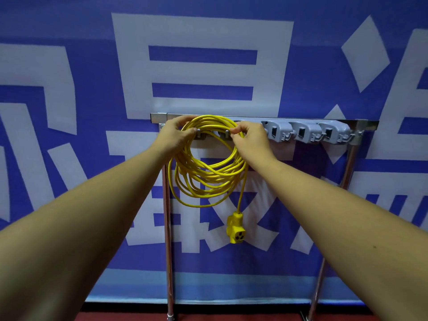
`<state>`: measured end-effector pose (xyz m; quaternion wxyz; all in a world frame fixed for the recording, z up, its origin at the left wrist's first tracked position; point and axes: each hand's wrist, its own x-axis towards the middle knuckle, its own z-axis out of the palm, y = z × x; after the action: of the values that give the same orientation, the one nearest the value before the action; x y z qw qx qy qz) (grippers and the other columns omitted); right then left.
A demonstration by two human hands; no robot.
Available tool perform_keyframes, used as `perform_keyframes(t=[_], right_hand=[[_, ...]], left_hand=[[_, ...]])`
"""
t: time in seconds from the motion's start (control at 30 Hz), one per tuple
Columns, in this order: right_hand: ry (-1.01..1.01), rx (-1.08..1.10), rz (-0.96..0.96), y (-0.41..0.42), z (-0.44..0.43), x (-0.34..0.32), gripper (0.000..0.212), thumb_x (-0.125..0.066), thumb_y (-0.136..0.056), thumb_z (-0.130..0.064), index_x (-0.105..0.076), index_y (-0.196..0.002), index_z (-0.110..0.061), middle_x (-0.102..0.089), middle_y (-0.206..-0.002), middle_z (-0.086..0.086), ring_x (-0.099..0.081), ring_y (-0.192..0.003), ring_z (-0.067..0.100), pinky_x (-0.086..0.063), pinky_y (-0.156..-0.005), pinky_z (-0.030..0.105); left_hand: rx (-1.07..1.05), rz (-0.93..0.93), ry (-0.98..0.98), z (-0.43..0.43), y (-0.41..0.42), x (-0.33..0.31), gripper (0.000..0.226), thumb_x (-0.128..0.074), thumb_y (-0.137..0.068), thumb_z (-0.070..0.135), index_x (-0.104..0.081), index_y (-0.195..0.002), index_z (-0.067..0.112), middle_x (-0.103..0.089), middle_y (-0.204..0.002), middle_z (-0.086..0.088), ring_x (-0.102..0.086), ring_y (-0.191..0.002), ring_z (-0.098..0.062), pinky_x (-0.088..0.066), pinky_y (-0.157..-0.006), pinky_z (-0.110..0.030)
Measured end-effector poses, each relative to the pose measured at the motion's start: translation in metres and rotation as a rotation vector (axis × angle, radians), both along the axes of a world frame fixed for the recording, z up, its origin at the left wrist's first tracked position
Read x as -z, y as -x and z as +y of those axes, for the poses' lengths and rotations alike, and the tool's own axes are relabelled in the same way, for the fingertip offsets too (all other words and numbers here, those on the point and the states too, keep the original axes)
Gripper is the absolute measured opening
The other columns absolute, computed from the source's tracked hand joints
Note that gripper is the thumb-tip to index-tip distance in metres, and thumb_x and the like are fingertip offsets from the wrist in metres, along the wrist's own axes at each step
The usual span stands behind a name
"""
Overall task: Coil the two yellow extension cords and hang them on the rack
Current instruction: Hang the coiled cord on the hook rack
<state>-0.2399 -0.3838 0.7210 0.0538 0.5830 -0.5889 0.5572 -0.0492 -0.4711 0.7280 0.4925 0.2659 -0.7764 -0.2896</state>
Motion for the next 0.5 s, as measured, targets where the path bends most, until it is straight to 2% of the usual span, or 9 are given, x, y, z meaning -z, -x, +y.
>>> perform_keyframes(t=[0.07, 0.13, 0.2, 0.3, 0.4, 0.5], right_hand=[[-0.004, 0.026, 0.034, -0.002, 0.005, 0.0, 0.016, -0.057, -0.09, -0.007, -0.072, -0.094, -0.01, -0.063, -0.079, 0.003, -0.049, -0.057, 0.008, -0.039, -0.053, 0.021], [0.016, 0.064, 0.073, -0.004, 0.007, 0.003, 0.02, -0.055, -0.089, -0.006, -0.072, -0.099, -0.009, -0.066, -0.095, 0.005, -0.058, -0.08, 0.015, -0.046, -0.069, 0.023], [0.01, 0.084, 0.105, -0.004, 0.008, 0.004, 0.021, -0.056, -0.089, -0.008, -0.071, -0.104, -0.009, -0.065, -0.109, 0.006, -0.057, -0.101, 0.018, -0.038, -0.082, 0.019], [-0.013, 0.096, 0.188, -0.001, 0.011, 0.003, 0.022, -0.056, -0.091, -0.01, -0.071, -0.108, -0.01, -0.064, -0.112, 0.007, -0.055, -0.106, 0.019, -0.023, -0.075, 0.008], [-0.029, 0.092, 0.221, 0.002, 0.014, 0.001, 0.025, -0.056, -0.091, -0.011, -0.069, -0.112, -0.012, -0.062, -0.116, 0.006, -0.053, -0.11, 0.018, -0.023, -0.079, 0.006], [-0.026, 0.108, 0.226, 0.002, 0.013, -0.001, 0.028, -0.058, -0.089, -0.009, -0.067, -0.115, -0.01, -0.062, -0.118, 0.009, -0.053, -0.113, 0.021, -0.027, -0.086, 0.011]], left_hand=[[-0.016, -0.001, 0.001, 0.002, 0.0, -0.002, 0.034, -0.059, -0.096, 0.016, -0.058, -0.13, 0.021, -0.061, -0.113, -0.001, -0.062, -0.104, -0.02, -0.056, -0.087, -0.037], [-0.043, -0.012, 0.003, 0.004, 0.001, -0.003, 0.036, -0.06, -0.096, 0.015, -0.058, -0.131, 0.021, -0.062, -0.115, -0.002, -0.062, -0.102, -0.02, -0.056, -0.083, -0.033], [-0.049, -0.024, -0.007, 0.004, -0.001, -0.003, 0.039, -0.06, -0.095, 0.015, -0.057, -0.133, 0.022, -0.062, -0.116, -0.003, -0.063, -0.102, -0.021, -0.057, -0.08, -0.032], [-0.047, -0.042, -0.004, 0.004, -0.006, -0.005, 0.041, -0.061, -0.095, 0.02, -0.054, -0.135, 0.024, -0.061, -0.114, -0.005, -0.062, -0.102, -0.021, -0.056, -0.074, -0.027], [-0.07, -0.056, 0.003, 0.004, -0.007, -0.008, 0.045, -0.063, -0.093, 0.023, -0.051, -0.137, 0.025, -0.06, -0.117, -0.005, -0.06, -0.103, -0.019, -0.05, -0.068, -0.019], [-0.076, -0.084, 0.002, 0.005, -0.006, -0.009, 0.051, -0.067, -0.091, 0.021, -0.049, -0.138, 0.024, -0.059, -0.119, -0.006, -0.059, -0.105, -0.02, -0.049, -0.069, -0.019]])
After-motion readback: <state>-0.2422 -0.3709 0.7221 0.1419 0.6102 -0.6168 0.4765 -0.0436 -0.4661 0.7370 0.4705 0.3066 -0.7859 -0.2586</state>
